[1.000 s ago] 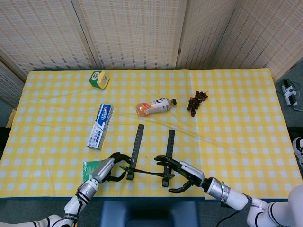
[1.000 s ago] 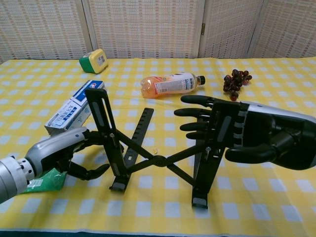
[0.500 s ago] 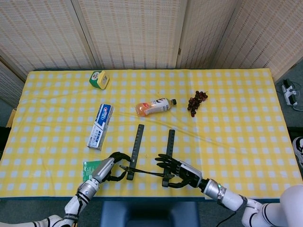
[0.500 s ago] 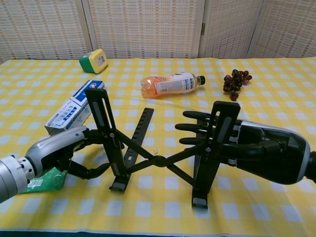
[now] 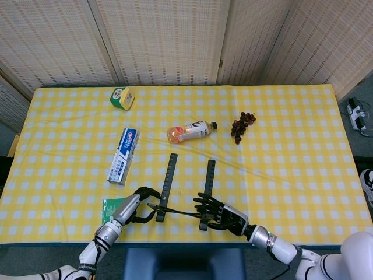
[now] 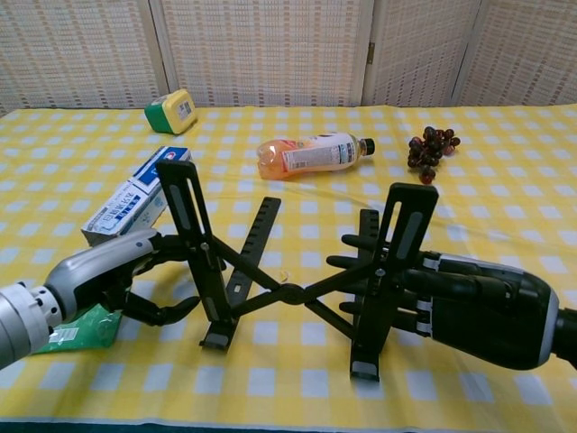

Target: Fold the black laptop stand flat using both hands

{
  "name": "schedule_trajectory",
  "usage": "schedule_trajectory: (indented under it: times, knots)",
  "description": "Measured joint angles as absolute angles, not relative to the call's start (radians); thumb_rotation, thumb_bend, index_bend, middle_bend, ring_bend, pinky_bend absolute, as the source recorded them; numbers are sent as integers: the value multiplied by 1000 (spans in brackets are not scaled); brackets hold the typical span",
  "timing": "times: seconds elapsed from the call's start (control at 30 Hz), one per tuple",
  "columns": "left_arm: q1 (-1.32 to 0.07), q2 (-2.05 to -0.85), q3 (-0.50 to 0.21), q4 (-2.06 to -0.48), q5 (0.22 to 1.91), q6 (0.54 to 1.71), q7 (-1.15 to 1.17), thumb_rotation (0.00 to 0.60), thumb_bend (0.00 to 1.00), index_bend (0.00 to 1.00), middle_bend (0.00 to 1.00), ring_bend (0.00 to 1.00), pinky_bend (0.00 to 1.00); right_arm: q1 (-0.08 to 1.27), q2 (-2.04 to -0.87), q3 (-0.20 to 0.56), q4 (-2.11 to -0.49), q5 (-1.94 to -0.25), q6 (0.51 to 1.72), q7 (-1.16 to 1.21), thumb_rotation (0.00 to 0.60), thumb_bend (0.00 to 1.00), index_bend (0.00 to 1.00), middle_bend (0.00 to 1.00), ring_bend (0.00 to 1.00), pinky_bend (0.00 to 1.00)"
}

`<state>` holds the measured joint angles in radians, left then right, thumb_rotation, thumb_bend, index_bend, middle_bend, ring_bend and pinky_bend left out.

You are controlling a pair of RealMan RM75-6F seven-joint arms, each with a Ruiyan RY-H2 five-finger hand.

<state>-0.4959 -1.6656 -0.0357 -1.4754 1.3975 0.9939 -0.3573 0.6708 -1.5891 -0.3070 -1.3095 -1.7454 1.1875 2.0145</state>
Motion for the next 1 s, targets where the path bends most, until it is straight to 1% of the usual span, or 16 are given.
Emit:
schedule_trajectory:
  times: [0.37, 0.47, 0.6, 0.77, 1.0]
  knots:
    - [-494, -1662, -35, -1476, 1403, 998, -363, 600, 478, 326, 276, 142, 83, 660, -1593, -309, -1308, -1752, 1187, 1995, 600, 261, 0, 86, 74, 0]
    - [-492, -1658, -34, -1478, 1413, 1009, -360, 600, 475, 319, 267, 135, 81, 655, -1595, -305, -1305, -1751, 1191, 1955, 600, 261, 0, 87, 74, 0]
    - [-487, -1640, -28, -1489, 1441, 1037, -348, 600, 462, 295, 245, 114, 64, 643, -1596, -292, -1303, -1752, 1202, 1815, 600, 262, 0, 82, 71, 0]
    - [-479, -1595, -10, -1515, 1486, 1074, -308, 600, 442, 226, 195, 71, 35, 630, -1591, -268, -1322, -1751, 1212, 1572, 600, 262, 0, 74, 68, 0]
    - [-466, -1534, 4, -1546, 1529, 1133, -238, 600, 436, 178, 163, 46, 9, 629, -1581, -201, -1386, -1736, 1209, 1291, 600, 262, 0, 65, 66, 0]
